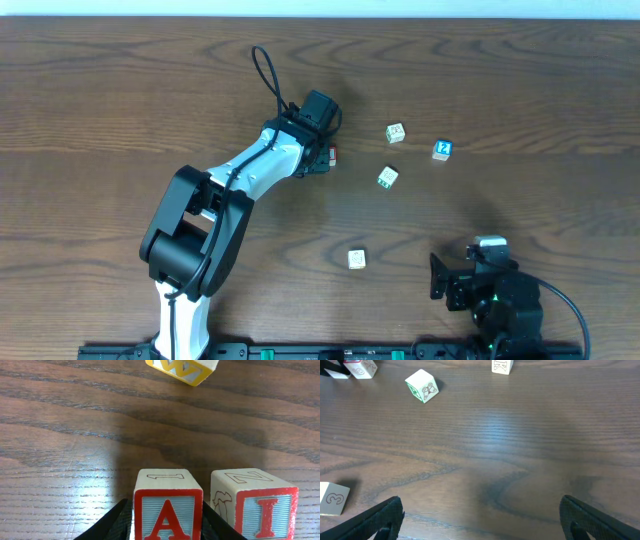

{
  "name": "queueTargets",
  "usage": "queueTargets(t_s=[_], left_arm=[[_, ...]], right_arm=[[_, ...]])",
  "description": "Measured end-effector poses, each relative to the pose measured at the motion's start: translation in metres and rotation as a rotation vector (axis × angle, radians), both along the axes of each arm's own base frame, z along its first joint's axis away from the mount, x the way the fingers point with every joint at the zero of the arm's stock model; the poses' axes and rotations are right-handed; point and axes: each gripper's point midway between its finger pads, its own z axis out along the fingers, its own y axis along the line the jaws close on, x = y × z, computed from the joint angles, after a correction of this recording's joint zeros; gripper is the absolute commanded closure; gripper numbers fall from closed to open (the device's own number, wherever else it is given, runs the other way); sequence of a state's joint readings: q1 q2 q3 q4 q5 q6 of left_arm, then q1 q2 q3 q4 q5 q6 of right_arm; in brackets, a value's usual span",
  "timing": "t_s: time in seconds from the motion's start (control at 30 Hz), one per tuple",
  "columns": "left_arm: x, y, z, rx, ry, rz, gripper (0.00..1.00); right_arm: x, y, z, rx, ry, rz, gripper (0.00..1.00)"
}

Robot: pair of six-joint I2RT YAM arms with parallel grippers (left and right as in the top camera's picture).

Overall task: Spell out Ai2
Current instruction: 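Lower the 'A' block beside the 'I' block and open the left gripper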

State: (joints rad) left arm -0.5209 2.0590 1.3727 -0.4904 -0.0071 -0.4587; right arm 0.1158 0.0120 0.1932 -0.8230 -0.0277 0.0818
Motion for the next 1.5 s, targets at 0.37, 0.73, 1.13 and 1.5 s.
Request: queueTargets(t_s=[0.37, 0.73, 1.13, 1.5], left_arm=[[0.009, -0.004, 0.003, -0.012, -0.041, -0.017, 0.55], [0.020, 0.000, 0.006, -0.011, -0.077, -0.004, 0.55], [0.031, -0.004, 0.015, -0.012, -0.127, -0.041, 0.54], [0.047, -0.004, 0.096, 0.009, -0.124, -0.053, 0.51]], right_arm=[[0.000, 0.000, 0.000, 0.000, 0.000, 0.000, 0.01], [0.000, 0.000, 0.000, 0.000, 0.000, 0.000, 0.01], [0.000, 0.000, 0.000, 0.000, 0.000, 0.000, 0.01], [0.000, 0.000, 0.000, 0.000, 0.000, 0.000, 0.01]])
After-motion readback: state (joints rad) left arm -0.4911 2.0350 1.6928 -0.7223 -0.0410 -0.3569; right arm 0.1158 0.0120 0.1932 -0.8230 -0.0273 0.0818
